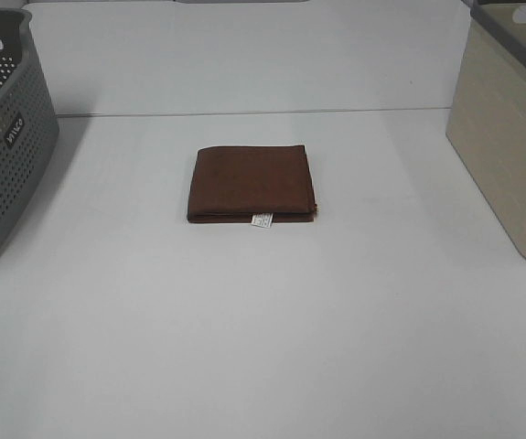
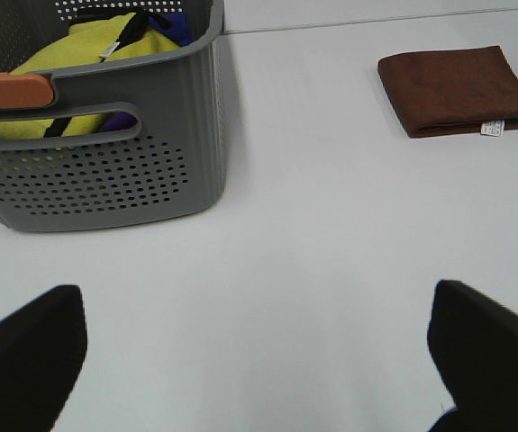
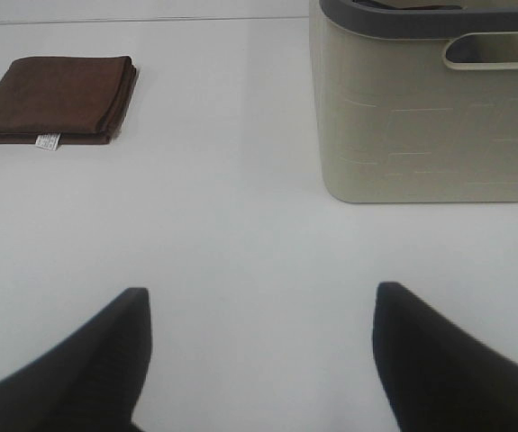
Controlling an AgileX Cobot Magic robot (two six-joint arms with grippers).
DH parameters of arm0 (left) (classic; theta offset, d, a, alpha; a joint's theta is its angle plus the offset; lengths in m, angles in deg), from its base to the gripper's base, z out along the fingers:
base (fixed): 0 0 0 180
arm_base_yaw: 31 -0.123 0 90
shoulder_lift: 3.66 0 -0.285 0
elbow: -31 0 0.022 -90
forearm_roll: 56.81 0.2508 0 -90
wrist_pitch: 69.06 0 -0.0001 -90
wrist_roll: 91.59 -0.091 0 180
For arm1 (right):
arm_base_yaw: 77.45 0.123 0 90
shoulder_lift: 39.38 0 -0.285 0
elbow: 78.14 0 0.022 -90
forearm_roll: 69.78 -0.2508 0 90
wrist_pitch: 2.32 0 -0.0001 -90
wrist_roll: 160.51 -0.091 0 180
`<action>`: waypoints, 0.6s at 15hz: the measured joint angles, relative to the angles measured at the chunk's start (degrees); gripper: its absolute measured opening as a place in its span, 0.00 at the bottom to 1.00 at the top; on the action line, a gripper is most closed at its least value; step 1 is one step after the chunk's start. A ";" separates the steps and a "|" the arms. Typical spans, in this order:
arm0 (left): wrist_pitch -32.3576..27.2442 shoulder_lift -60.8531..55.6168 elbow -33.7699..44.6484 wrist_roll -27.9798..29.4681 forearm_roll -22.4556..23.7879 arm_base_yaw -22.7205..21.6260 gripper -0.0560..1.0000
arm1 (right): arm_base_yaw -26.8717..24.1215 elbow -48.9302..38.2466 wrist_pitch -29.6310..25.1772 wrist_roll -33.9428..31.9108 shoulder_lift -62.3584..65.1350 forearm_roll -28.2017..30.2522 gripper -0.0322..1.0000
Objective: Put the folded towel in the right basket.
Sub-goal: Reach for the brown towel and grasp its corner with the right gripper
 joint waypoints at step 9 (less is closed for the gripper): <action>0.00 0.00 0.00 0.00 0.00 0.00 0.98 | 0.00 0.00 0.00 0.00 0.00 0.00 0.67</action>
